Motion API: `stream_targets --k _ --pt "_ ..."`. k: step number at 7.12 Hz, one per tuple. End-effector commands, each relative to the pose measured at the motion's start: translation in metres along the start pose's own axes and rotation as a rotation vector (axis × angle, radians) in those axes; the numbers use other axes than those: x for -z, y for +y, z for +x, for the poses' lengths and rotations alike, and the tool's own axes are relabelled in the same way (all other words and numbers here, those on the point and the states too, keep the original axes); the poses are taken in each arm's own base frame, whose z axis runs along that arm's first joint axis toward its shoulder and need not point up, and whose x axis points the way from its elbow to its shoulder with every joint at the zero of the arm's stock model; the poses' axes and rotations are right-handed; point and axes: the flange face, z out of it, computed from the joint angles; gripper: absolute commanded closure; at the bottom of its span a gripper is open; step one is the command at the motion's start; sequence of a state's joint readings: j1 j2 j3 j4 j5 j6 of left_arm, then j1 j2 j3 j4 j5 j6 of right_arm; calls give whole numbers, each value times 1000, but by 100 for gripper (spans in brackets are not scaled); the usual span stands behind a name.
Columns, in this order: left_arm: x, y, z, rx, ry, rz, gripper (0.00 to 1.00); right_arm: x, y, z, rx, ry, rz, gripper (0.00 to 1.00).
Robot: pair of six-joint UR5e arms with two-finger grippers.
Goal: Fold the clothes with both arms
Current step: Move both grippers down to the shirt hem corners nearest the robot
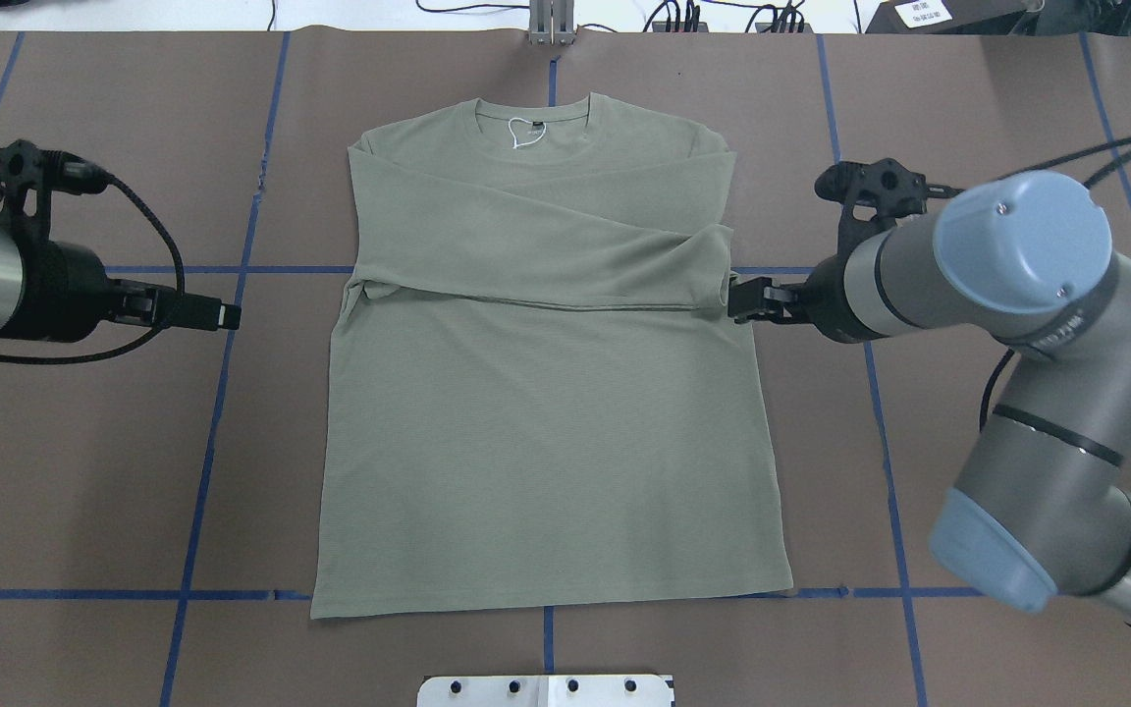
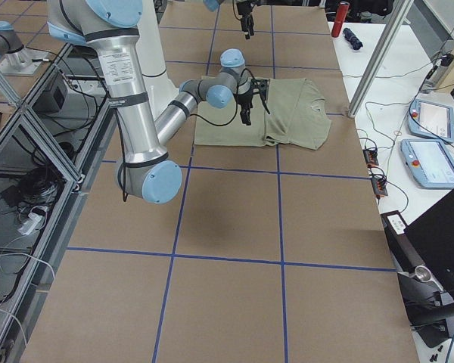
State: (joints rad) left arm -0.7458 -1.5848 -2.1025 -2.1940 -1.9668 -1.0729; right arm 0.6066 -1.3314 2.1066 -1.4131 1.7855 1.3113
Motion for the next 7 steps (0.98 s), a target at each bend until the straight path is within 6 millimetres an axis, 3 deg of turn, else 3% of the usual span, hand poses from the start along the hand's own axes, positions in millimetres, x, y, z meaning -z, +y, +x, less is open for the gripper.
stream_targets --k 1,2,3,4,5,6,7 --pt "-33 80 33 210 8 -30 0 18 76 3 -95 -18 7 0" --pt "-56 122 45 237 -27 -20 0 12 98 3 -100 -7 41 0" --pt "-68 152 55 282 -30 -66 0 9 110 8 -105 -27 33 0" --pt "-78 175 63 293 -48 -74 1 7 124 29 -97 -82 55 0" --pt "-90 191 65 323 -81 -97 5 2 136 47 -90 -76 59 0" --pt "-106 206 64 373 -105 -92 16 0 142 50 -95 -79 75 0" --pt "-115 212 72 375 -101 -96 20 1 143 48 -94 -95 73 0"
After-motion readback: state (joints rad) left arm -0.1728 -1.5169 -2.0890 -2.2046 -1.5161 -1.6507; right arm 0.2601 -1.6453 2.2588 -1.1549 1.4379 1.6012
